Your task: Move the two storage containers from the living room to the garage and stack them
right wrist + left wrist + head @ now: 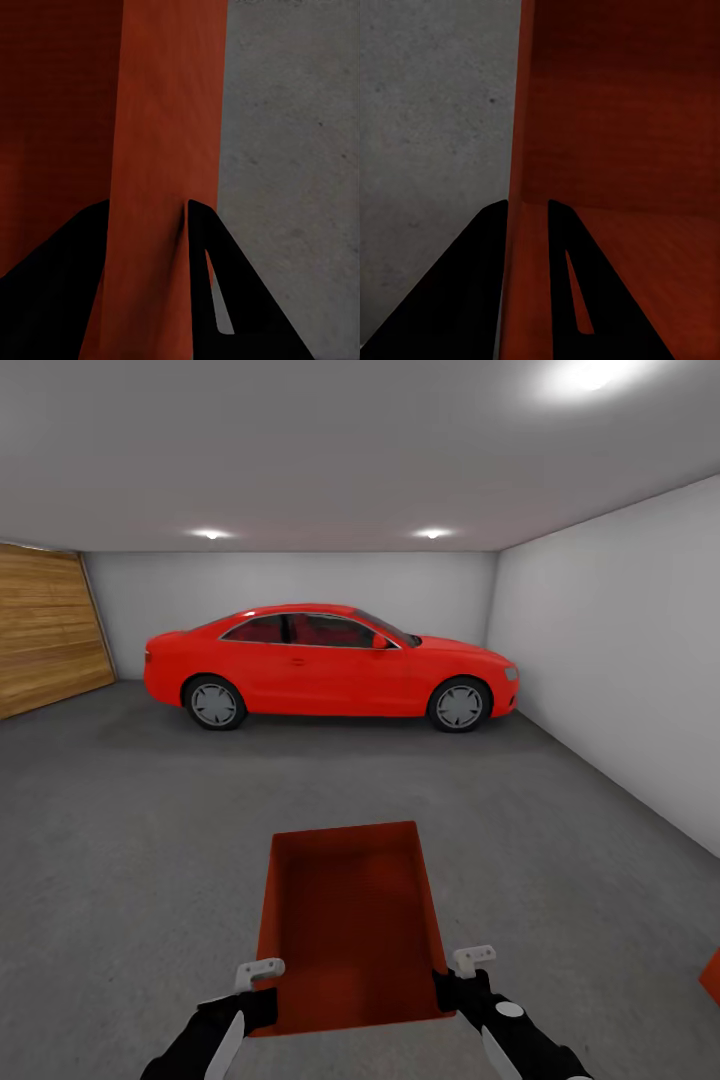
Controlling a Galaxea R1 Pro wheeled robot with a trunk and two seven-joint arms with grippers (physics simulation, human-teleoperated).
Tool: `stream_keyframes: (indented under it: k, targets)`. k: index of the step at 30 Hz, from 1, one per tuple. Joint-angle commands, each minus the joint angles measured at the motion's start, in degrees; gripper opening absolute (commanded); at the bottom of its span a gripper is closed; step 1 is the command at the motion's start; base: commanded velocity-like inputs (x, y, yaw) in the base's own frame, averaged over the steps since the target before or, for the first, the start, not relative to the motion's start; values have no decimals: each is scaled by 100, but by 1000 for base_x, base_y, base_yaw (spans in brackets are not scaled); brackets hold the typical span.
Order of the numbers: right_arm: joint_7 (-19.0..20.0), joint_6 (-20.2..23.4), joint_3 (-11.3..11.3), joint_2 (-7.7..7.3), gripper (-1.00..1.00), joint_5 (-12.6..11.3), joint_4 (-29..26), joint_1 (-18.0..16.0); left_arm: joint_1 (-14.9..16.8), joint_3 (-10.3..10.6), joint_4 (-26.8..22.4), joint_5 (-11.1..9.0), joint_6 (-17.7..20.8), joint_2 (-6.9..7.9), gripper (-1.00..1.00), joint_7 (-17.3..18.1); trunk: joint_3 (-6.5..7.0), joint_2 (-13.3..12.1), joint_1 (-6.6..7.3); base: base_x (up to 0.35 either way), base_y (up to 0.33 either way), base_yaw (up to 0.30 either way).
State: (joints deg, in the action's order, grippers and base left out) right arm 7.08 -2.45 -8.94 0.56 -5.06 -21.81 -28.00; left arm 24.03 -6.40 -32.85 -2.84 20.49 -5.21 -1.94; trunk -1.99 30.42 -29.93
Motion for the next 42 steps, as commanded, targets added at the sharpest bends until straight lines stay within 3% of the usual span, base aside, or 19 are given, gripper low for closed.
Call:
stream_keyframes:
  k: [1,30,42]
  targets:
    - [189,-23,-160,-10,-100,-65,19,-2,6,-37,-186,124,25,99,-100,-192,-13,11,-3,24,0,0]
    - [189,-25,-157,-10,-100,-65,20,-4,8,-37,-186,136,25,99,-100,-192,-13,11,-3,4,13,0]
    - [189,-20,-160,-7,-100,-65,20,-4,7,-37,-186,137,25,99,-100,-192,-13,11,-3,225,0,0]
